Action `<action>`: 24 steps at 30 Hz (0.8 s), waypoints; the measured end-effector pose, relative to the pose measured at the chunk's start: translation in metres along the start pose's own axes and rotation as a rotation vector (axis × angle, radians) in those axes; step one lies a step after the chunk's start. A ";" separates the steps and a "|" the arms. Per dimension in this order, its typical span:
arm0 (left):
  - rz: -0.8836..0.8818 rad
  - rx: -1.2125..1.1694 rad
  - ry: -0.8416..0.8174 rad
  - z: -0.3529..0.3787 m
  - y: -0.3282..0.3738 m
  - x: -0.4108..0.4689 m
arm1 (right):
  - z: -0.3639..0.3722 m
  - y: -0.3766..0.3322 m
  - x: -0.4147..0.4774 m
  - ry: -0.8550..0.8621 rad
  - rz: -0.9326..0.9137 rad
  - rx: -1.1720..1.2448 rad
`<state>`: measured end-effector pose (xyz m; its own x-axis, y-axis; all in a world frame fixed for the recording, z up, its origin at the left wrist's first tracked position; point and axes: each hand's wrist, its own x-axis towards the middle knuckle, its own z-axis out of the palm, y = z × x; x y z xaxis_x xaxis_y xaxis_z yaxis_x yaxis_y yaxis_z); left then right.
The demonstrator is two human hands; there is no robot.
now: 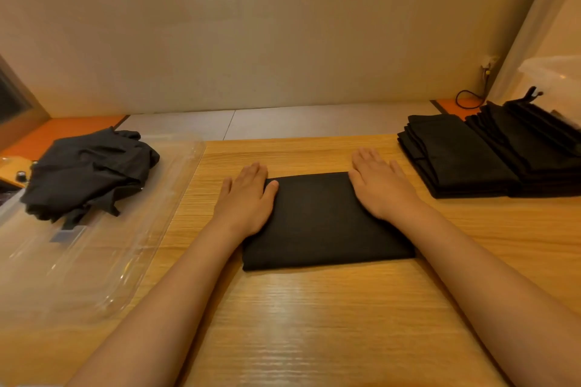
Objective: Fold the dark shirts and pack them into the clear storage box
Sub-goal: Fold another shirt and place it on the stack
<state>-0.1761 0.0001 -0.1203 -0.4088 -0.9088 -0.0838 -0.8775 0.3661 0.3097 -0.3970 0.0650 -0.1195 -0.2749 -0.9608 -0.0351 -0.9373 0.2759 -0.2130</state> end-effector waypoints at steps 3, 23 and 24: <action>-0.016 -0.102 0.125 -0.009 0.004 -0.019 | -0.012 -0.018 -0.024 0.157 -0.076 0.043; 0.094 0.190 -0.080 0.017 0.029 -0.134 | -0.007 0.017 -0.074 -0.175 -0.460 -0.127; 0.083 0.199 -0.101 0.017 0.034 -0.147 | -0.010 0.025 -0.071 -0.155 -0.415 -0.182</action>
<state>-0.1506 0.1497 -0.1139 -0.4961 -0.8528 -0.1632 -0.8677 0.4805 0.1271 -0.4027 0.1404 -0.1123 0.1526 -0.9795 -0.1316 -0.9873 -0.1450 -0.0654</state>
